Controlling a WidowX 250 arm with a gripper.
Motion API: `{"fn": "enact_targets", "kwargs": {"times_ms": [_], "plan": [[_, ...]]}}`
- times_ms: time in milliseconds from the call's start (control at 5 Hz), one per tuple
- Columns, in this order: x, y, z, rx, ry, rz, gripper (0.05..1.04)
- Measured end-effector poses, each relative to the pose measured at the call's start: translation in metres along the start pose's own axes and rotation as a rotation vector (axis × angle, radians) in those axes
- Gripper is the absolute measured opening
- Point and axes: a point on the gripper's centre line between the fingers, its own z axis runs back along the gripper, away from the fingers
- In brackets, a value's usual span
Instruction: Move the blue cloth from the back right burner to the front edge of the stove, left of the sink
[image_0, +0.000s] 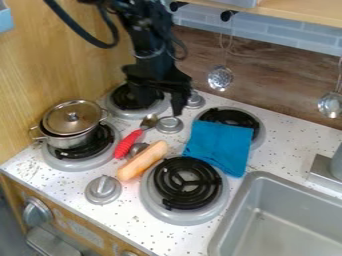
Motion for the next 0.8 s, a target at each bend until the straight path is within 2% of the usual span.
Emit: {"fn": "enact_targets", "kwargs": {"times_ms": [200, 800], "plan": [[-0.002, -0.013, -0.017, 0.037, 0.036, -0.004, 1.001], [-0.004, -0.038, -0.051, 0.057, 0.100, -0.063, 1.001]]}}
